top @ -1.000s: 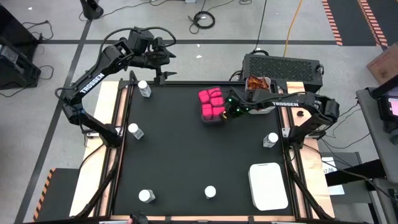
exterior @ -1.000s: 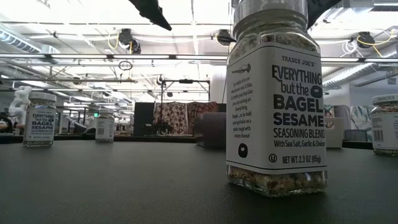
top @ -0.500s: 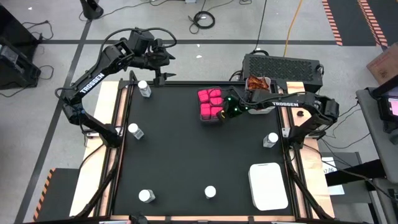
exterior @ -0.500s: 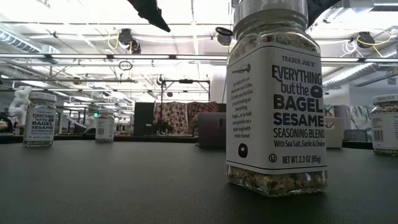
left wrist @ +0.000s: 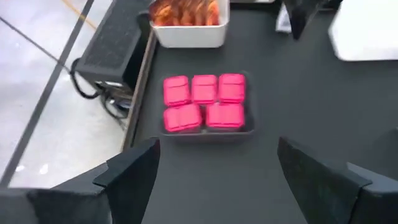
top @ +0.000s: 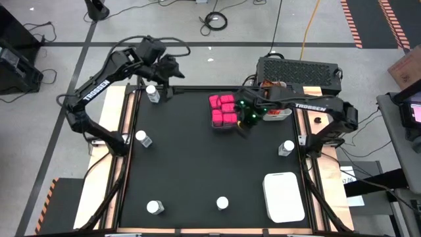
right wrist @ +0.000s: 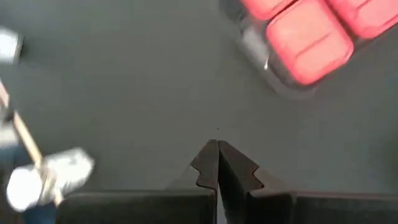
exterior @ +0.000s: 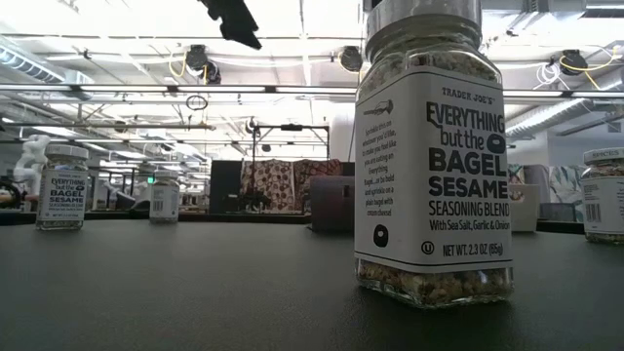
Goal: Sort spices by type
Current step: Put the white seasoning bottle into the bottom white bin
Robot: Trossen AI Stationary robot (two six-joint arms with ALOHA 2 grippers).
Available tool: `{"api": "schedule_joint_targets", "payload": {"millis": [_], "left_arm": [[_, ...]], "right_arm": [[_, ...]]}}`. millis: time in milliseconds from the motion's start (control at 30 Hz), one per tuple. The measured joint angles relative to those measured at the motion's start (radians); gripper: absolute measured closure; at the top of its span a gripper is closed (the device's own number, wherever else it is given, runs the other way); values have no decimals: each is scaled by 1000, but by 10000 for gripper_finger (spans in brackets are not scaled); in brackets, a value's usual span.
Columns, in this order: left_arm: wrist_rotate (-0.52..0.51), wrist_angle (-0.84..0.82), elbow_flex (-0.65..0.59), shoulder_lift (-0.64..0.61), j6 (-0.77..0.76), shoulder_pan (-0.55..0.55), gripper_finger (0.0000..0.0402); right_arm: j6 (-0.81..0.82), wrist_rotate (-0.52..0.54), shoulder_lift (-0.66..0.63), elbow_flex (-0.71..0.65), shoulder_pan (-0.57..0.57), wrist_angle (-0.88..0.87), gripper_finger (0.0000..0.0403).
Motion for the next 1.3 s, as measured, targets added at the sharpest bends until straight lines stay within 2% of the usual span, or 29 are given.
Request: {"api": "schedule_joint_targets", "payload": {"millis": [167,267,400,633,833,1000,1133,1300], "left_arm": [[-6,23,0,-67,-121,-96,73],[-20,45,0,-112,-222,-158,73],[-91,60,-10,-181,-329,-250,73],[-235,78,-136,-323,-449,-382,73],[-233,194,-316,-428,-502,-479,73],[-225,231,-436,-504,-583,-603,73],[-244,267,-505,-559,-644,-725,73],[-302,413,-587,-586,-650,-833,73]], "right_arm": [[-39,0,0,143,74,-192,403],[-40,-5,0,192,108,-238,403],[-52,-80,0,218,155,-227,403],[21,-101,0,219,290,-27,403],[156,-82,12,219,440,249,403],[300,-41,79,219,556,459,403],[422,-40,157,219,619,524,403],[524,-13,235,218,662,557,403]]}}
